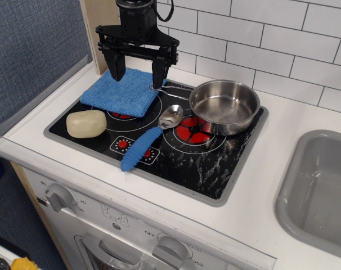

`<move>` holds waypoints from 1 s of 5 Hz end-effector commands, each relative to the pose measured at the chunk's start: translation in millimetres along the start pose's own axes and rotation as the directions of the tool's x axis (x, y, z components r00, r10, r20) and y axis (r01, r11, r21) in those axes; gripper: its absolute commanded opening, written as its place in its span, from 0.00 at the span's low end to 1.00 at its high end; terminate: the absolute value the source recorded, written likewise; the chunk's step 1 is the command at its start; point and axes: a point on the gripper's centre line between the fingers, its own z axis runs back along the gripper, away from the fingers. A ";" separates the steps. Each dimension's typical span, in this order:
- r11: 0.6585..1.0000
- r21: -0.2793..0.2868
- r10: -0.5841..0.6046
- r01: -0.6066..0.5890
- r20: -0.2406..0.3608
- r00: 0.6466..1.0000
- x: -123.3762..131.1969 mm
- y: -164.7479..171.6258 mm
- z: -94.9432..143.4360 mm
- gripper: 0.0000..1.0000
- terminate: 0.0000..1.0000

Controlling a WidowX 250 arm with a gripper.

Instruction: PLACE THE SPOON ON THE BLUE CLOTH

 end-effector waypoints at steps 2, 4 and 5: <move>1.000 -0.012 -0.020 0.020 0.024 1.000 -14.6 -1.7 3.2 1.00 0.00; 0.991 -0.045 -0.129 0.126 -0.054 0.990 -51.1 -13.8 -37.8 1.00 0.00; 0.987 -0.040 -0.158 0.155 -0.092 0.983 -58.0 -21.7 -64.6 1.00 0.00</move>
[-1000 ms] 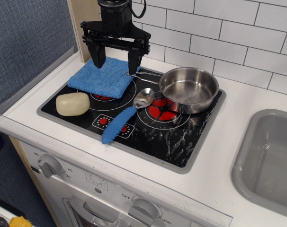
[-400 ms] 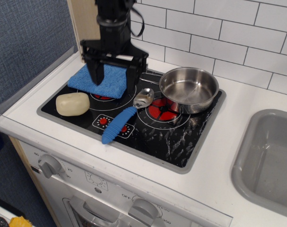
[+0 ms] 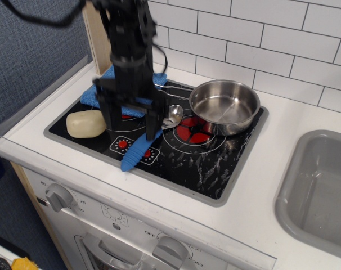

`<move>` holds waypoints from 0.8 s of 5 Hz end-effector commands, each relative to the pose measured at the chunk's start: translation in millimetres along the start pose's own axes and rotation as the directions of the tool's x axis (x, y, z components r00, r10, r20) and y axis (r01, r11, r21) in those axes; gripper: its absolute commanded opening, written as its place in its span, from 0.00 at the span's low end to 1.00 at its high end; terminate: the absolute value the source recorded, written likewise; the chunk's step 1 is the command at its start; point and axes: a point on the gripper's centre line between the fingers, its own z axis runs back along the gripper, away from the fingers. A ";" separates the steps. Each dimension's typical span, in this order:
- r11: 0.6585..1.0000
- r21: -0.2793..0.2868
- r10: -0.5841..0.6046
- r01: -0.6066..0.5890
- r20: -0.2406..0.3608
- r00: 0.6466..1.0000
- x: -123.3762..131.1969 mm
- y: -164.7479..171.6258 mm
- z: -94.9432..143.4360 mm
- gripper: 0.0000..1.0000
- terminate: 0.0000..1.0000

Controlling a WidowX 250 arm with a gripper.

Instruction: PLACE THE SPOON ON THE BLUE CLOTH

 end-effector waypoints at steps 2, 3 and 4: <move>0.997 0.039 -0.068 0.070 -0.040 0.997 6.4 -14.2 -37.9 1.00 0.00; 0.995 0.060 -0.083 0.084 -0.020 0.996 5.7 -17.9 -30.4 0.00 0.00; 0.995 0.073 -0.061 0.060 0.003 0.998 1.6 -13.8 -16.8 0.00 0.00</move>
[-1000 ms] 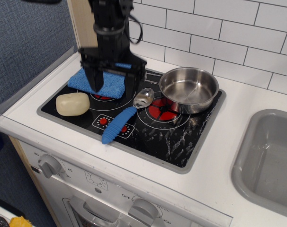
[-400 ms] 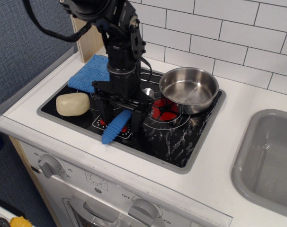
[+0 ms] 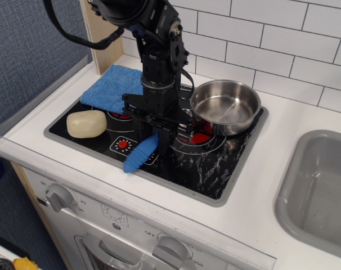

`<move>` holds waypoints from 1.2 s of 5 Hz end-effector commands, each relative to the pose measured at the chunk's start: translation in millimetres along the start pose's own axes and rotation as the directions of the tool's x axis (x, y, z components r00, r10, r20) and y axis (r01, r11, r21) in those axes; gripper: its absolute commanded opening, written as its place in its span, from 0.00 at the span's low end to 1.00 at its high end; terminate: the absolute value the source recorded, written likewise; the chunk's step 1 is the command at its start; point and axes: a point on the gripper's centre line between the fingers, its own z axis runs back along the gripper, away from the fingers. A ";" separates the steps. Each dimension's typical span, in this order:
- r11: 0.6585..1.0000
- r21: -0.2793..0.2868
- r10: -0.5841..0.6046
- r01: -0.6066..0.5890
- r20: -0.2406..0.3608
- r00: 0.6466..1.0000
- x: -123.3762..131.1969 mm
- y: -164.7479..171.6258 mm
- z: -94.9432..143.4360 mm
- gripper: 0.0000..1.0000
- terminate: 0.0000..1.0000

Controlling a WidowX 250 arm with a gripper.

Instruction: PLACE THE SPOON ON THE BLUE CLOTH

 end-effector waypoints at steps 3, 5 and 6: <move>0.994 0.016 0.108 -0.108 -0.017 0.994 -23.1 45.0 69.4 0.00 0.00; 0.991 -0.032 0.129 -0.129 0.027 0.991 26.7 99.2 69.4 0.00 0.00; 0.993 -0.019 0.118 -0.117 0.027 0.993 49.4 111.0 58.8 0.00 0.00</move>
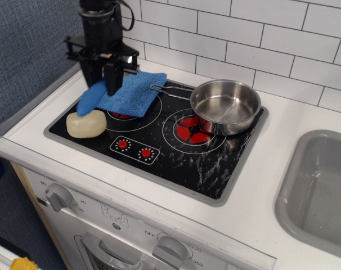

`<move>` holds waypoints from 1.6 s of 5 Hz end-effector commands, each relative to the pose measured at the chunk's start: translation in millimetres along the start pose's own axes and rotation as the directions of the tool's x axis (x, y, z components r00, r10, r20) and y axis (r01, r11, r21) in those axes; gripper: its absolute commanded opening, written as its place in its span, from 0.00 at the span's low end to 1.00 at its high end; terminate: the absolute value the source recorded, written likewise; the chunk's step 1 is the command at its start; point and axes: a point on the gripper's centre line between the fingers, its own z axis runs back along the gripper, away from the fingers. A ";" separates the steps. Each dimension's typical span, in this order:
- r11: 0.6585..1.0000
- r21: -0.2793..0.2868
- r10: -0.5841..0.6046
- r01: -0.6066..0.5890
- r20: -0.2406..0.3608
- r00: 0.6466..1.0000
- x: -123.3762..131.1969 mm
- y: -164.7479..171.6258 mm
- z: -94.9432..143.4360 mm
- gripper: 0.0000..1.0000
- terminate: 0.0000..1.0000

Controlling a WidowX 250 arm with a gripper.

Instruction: PLACE THE SPOON ON THE BLUE CLOTH

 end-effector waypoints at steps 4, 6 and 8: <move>0.999 0.042 0.028 -0.028 0.007 1.000 54.1 35.9 -28.0 0.00 0.00; 0.999 0.034 -0.004 0.003 0.033 0.999 55.0 25.1 -16.2 1.00 0.00; 0.996 0.072 -0.058 0.049 0.129 0.990 48.4 9.3 23.1 1.00 0.00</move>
